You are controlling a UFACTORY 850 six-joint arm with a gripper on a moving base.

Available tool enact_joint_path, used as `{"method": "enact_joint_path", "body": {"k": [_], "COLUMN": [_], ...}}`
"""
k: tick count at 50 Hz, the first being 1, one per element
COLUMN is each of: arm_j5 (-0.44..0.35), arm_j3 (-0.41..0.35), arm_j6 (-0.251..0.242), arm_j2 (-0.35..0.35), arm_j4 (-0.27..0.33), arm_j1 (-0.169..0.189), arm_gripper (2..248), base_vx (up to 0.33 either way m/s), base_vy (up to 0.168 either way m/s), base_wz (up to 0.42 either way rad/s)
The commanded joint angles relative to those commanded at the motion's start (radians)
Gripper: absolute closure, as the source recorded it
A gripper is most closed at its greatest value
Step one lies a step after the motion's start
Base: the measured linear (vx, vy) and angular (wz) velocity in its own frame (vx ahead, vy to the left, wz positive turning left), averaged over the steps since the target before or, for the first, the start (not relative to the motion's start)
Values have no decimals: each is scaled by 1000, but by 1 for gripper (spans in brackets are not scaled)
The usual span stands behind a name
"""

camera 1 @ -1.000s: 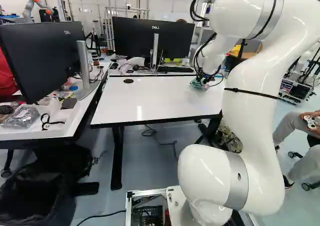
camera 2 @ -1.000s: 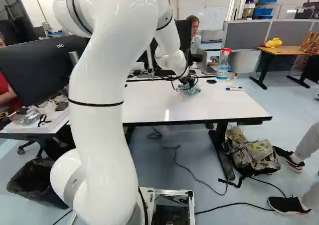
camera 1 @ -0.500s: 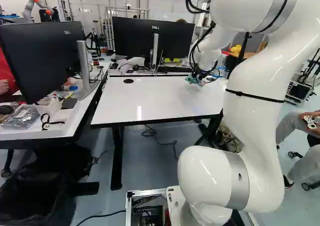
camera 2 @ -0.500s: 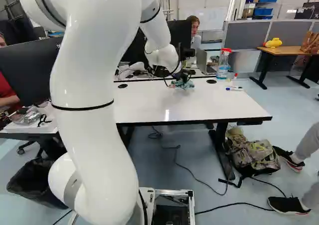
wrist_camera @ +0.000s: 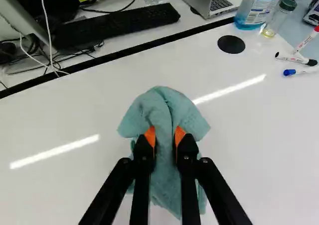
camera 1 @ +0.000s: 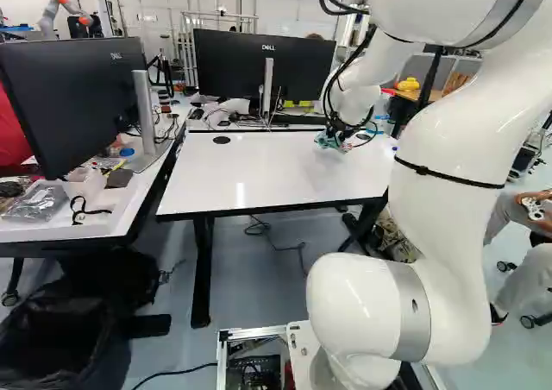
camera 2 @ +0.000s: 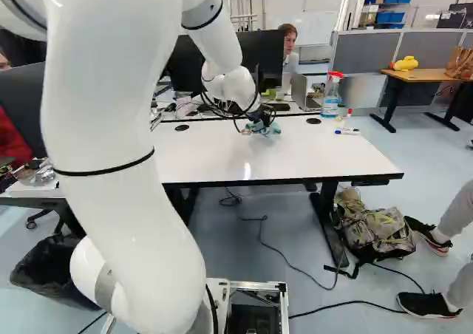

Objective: Clean the table with the green towel

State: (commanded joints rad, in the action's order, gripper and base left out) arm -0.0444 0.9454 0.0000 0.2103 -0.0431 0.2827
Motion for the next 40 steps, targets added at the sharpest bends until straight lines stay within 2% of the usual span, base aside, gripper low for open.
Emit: {"method": "enact_joint_path", "body": {"k": [8,40], "arm_j5": [0,0], "arm_j3": [-37,-37], "arm_j6": [0,0], "arm_j2": [-32,-32], "arm_j4": [0,0], "arm_j1": [-6,-6], "arm_gripper": [189,189], "base_vx": [0,0], "base_vy": [0,0], "base_wz": [0,0]}}
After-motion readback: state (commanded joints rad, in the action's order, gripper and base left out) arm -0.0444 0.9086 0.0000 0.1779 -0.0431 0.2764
